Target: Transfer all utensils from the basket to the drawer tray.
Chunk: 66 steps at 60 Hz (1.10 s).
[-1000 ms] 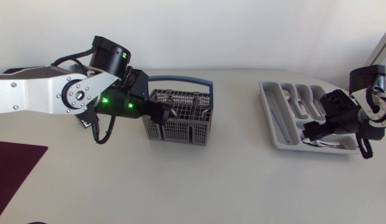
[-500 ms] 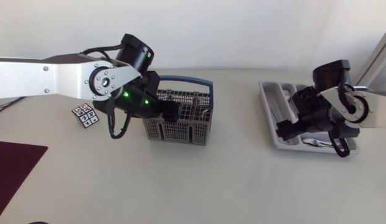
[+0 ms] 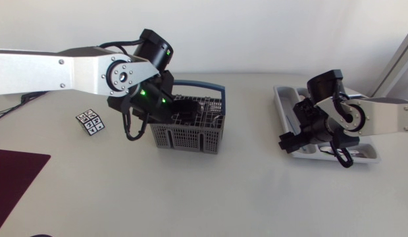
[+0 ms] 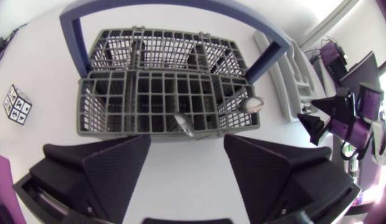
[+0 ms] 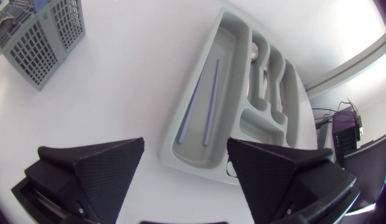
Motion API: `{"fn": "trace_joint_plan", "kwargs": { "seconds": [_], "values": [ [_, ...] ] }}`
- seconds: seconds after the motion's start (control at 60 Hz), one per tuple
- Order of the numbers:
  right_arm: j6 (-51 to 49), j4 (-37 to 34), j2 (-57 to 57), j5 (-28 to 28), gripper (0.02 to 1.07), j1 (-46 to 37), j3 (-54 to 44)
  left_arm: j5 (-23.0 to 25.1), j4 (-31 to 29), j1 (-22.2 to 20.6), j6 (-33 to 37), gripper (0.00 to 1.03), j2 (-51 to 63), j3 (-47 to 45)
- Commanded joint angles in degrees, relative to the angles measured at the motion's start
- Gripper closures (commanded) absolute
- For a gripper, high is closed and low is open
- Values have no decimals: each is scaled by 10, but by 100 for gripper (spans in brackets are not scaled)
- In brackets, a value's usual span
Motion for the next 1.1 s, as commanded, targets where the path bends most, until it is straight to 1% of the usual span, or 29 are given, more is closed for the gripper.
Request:
{"fn": "trace_joint_plan", "kwargs": {
  "seconds": [0.0, 0.15, 0.233, 0.35, 0.467, 0.533, 0.667, 0.717, 0.867, 0.95, 1.0, 1.033, 1.083],
  "values": [
    [18, 7, 12, 6, 11, 9, 14, -1, -10, -4, -26, 27, 23, 19],
    [26, 8, 13, 6, 11, 24, 14, -1, -11, -3, -36, 27, 30, 26],
    [30, 8, 13, 6, 11, 35, 12, 0, -11, 1, -47, 34, 30, 31],
    [36, 9, 12, 6, 11, 49, 12, 0, -10, 1, -55, 39, 38, 43],
    [38, 10, 13, 6, 11, 51, 11, 0, -10, -1, -59, 39, 48, 55],
    [38, 11, 13, 6, 11, 51, 10, 1, -10, 0, -64, 44, 55, 60],
    [37, 16, 14, 6, 11, 51, 8, 0, -11, 1, -67, 45, 61, 62],
    [36, 16, 15, 6, 11, 51, 8, 0, -11, 3, -69, 49, 63, 62],
    [36, 18, 18, 9, 11, 52, 8, 1, -11, 4, -71, 49, 65, 64],
    [36, 21, 22, 12, 11, 55, 8, 0, -11, 4, -73, 57, 65, 63],
    [36, 23, 23, 13, 11, 56, 7, 0, -11, 4, -74, 57, 65, 63],
    [36, 23, 24, 14, 11, 56, 7, 0, -11, 5, -74, 61, 65, 63],
    [36, 23, 25, 14, 11, 57, 7, 1, -11, 5, -75, 63, 66, 63]
  ]
}}
